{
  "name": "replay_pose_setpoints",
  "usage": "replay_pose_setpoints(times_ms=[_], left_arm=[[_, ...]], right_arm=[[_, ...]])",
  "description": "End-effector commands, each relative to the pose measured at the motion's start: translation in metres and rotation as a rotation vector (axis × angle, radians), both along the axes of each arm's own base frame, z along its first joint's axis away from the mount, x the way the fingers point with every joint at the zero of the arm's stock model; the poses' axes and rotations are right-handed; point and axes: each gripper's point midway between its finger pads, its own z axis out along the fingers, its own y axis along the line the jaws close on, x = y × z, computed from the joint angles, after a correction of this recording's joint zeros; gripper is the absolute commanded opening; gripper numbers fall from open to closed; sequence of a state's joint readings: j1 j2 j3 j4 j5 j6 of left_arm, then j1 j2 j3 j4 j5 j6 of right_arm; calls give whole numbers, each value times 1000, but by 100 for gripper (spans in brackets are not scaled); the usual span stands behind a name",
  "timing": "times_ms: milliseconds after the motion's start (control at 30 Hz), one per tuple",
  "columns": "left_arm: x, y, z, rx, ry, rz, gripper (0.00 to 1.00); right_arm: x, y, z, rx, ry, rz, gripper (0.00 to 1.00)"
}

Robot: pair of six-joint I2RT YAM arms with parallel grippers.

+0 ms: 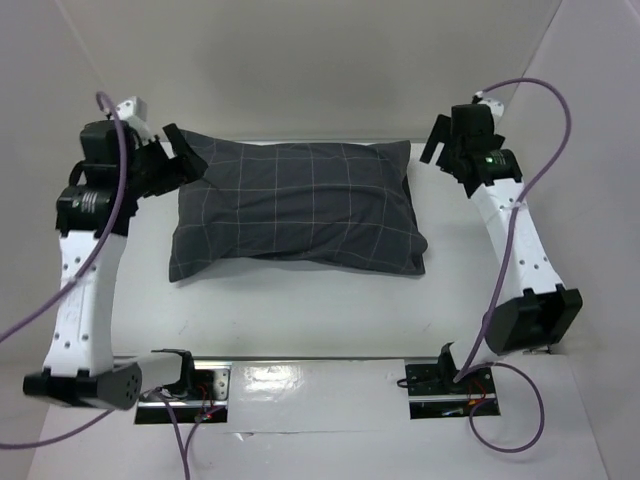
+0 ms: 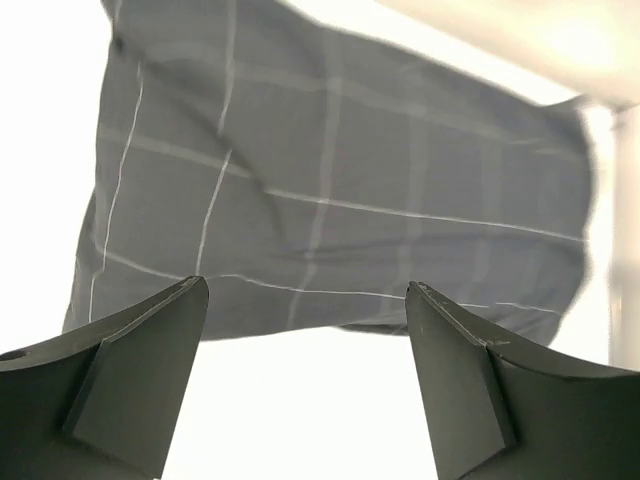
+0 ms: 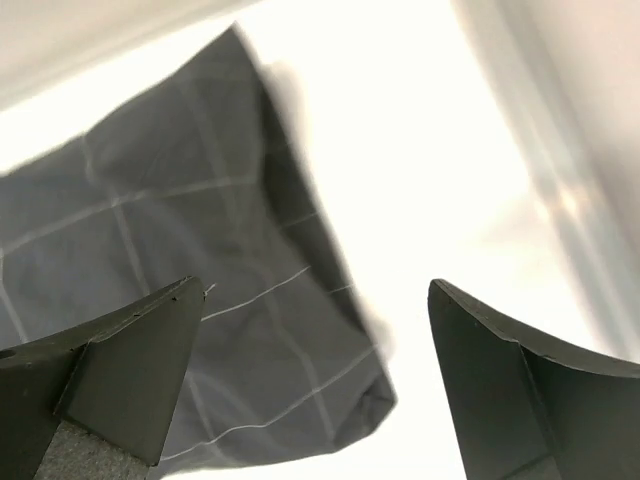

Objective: Put the pillow into the pillowcase

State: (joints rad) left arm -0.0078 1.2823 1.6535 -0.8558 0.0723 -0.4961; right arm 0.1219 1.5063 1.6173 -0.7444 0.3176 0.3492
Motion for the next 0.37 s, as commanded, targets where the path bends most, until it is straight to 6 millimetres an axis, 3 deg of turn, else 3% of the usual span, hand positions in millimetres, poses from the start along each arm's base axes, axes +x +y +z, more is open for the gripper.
replay_pose_setpoints(times_ms=[0, 100, 333], left_arm=[[-15, -6, 43, 29, -160, -55, 93], [-26, -11, 54, 17, -215, -79, 93], [-34, -15, 45, 6, -200, -100, 92]], right_arm=[[-40, -45, 37, -152, -12, -186, 100], [-58, -50, 44, -159, -36, -206, 100], [-82, -60, 58, -152, -123, -241, 100]])
